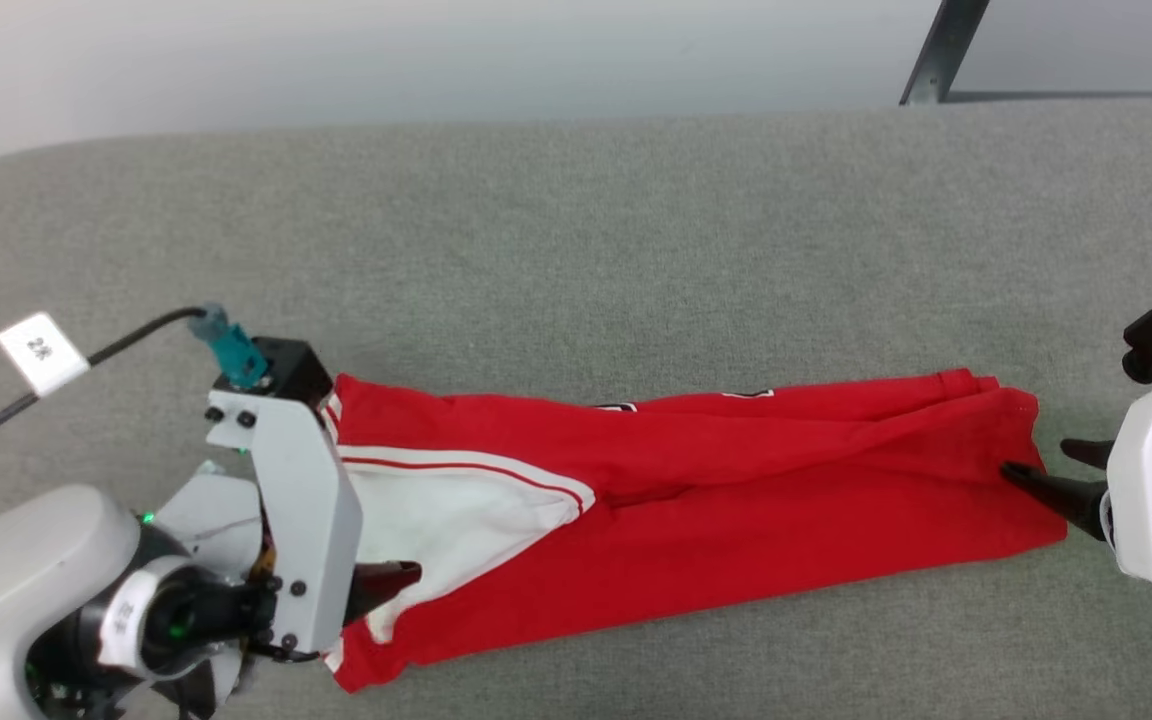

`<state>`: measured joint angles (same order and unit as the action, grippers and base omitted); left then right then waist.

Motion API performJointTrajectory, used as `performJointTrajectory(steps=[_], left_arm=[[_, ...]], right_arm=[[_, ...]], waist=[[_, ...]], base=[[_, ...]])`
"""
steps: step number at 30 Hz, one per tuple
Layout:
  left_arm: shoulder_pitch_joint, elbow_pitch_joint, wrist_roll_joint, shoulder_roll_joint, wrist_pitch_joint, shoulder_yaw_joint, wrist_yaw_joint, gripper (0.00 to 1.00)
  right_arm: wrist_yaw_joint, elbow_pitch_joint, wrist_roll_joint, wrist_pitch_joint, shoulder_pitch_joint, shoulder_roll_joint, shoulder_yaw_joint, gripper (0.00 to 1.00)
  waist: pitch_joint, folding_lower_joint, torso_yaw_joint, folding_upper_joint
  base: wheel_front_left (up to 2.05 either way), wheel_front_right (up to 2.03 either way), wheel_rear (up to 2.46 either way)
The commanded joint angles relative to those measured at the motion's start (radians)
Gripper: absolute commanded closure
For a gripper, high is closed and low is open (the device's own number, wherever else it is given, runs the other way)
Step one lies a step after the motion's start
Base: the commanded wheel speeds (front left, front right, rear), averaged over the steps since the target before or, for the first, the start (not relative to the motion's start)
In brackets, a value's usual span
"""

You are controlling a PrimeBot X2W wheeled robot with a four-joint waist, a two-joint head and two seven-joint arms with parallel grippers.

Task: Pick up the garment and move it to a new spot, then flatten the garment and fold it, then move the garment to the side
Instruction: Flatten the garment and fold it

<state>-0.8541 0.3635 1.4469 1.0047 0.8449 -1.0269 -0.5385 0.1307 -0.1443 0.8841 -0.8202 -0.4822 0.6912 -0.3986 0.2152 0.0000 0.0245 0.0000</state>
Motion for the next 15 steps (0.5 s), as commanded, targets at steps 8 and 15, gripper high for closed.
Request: performJointTrajectory(steps=[8, 15], left_arm=[[0.071, 0.052, -0.009, 0.037, -0.114, 0.038, 0.001, 0.00], [0.165, 0.018, -0.081, 0.037, -0.375, 0.086, 0.043, 0.00]], right_arm=[[0.000, 0.128, -0.054, 0.104, 0.085, -0.002, 0.071, 0.00], [0.000, 0.164, -0.178, 0.407, 0.148, -0.043, 0.085, 0.00]], waist=[[-0.072, 0.0000, 0.014, 0.0000], [-0.118, 0.0000, 0.014, 0.0000]], base=[[0.00, 0.00, 0.00], [0.00, 0.00, 0.00]])
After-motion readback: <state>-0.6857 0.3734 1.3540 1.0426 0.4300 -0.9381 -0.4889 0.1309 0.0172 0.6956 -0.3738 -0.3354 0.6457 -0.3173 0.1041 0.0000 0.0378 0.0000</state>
